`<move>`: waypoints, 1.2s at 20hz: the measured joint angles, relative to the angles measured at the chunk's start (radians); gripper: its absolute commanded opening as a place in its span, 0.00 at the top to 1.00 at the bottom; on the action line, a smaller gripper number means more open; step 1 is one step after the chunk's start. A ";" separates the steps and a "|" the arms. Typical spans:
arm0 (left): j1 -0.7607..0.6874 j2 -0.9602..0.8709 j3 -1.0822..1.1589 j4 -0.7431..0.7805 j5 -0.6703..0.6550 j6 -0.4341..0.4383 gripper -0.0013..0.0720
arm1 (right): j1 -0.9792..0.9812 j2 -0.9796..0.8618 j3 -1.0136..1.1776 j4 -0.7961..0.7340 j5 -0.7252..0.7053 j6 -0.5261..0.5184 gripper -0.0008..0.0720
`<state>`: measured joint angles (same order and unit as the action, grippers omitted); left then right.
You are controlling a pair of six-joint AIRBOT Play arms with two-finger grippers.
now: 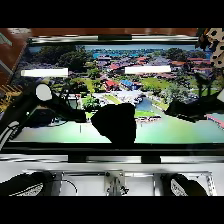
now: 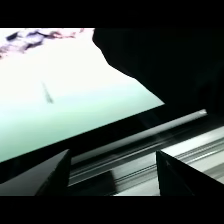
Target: Fold the shirts.
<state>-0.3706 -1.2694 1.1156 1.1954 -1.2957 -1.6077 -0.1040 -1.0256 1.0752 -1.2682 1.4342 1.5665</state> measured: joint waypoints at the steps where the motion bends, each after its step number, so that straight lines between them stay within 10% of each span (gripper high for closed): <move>1: 0.004 0.002 -0.060 -0.054 0.058 0.006 0.16 | 0.016 -0.021 -0.021 0.014 -0.020 -0.004 0.06; 9: -0.099 -0.101 -0.230 -0.337 0.378 0.079 0.17 | 0.205 -0.192 -0.074 0.050 -0.091 0.006 0.06; 11: -0.115 -0.123 -0.237 -0.363 0.433 0.089 0.44 | 0.246 -0.208 -0.076 0.051 -0.098 0.025 0.06; 15: -0.122 -0.143 -0.243 -0.385 0.494 0.109 0.45 | 0.321 -0.222 -0.077 0.058 -0.130 0.076 0.06; 18: -0.116 -0.153 -0.243 -0.391 0.504 0.132 0.64 | 0.375 -0.225 -0.077 0.090 -0.202 0.108 0.06; 20: -0.109 -0.159 -0.243 -0.393 0.507 0.144 0.93 | 0.398 -0.226 -0.077 0.098 -0.253 0.126 0.06; 24: -0.089 -0.161 -0.242 -0.396 0.490 0.169 0.93 | 0.417 -0.237 -0.077 0.101 -0.351 0.151 0.06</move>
<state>-0.4599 -1.4300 0.8734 0.7998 -0.8059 -1.4391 0.3134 -1.2625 0.9977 -1.1671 1.0836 1.7176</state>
